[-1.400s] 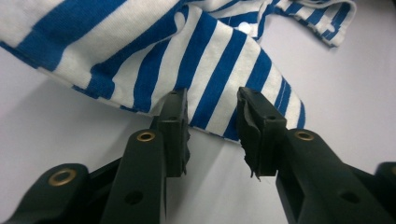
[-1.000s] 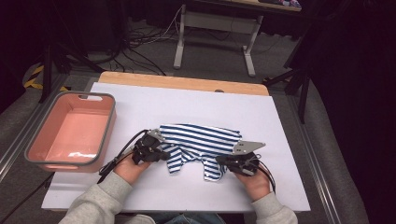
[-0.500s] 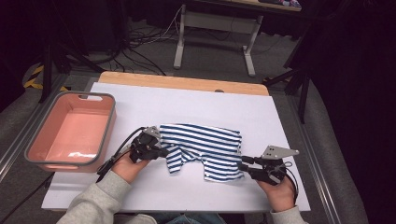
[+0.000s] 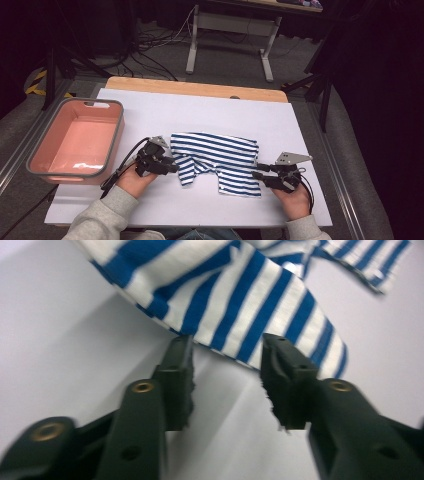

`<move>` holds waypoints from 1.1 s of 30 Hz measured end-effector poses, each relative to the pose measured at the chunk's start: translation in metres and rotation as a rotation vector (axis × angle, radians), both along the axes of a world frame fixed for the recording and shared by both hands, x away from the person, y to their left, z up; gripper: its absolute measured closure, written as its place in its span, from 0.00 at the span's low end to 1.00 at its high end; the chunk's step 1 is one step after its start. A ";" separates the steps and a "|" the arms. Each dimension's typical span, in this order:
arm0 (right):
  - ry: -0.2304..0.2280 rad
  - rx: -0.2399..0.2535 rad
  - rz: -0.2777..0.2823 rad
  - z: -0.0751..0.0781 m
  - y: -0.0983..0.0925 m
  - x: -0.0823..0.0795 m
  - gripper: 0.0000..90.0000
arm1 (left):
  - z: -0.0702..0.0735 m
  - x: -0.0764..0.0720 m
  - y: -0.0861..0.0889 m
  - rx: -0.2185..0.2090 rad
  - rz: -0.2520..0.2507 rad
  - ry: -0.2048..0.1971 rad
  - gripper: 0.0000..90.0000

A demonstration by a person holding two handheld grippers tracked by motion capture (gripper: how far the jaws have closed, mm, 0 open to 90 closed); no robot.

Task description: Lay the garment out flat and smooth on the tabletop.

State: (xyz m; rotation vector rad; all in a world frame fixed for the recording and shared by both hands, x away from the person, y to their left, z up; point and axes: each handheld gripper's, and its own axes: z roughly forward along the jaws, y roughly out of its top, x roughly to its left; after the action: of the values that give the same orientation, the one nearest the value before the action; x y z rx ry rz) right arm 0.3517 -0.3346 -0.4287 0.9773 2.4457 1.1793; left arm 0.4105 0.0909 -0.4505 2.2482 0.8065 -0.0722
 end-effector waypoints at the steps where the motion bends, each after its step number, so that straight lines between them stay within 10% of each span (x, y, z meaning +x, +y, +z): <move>1: -0.001 -0.009 0.001 -0.001 0.001 0.000 0.65 | -0.002 0.001 -0.001 0.002 0.001 0.001 0.59; 6: -0.005 -0.040 -0.012 -0.003 0.000 0.000 0.64 | -0.002 0.002 -0.001 0.032 0.022 -0.018 0.53; 10: -0.001 -0.042 -0.046 -0.007 -0.006 0.005 0.63 | -0.006 0.007 -0.002 -0.039 0.019 0.013 0.52; 14: 0.020 -0.036 -0.064 -0.011 -0.010 0.010 0.63 | -0.005 0.005 -0.008 -0.017 -0.013 -0.012 0.90; 20: 0.054 -0.045 -0.065 -0.019 -0.007 0.019 0.63 | 0.010 0.001 0.000 -0.008 0.000 -0.077 0.98; 26: 0.102 -0.011 -0.048 -0.023 -0.007 0.028 0.96 | 0.020 0.002 0.015 -0.020 0.053 -0.113 0.97; 33: 0.038 0.000 -0.063 -0.012 -0.007 0.026 0.99 | 0.026 0.001 0.018 0.049 0.118 -0.184 0.97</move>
State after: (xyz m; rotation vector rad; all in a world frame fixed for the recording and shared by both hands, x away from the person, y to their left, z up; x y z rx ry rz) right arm 0.3781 -0.3417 -0.4406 1.0782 2.4249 1.1500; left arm 0.4115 0.1088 -0.4245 2.2093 0.8459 0.2094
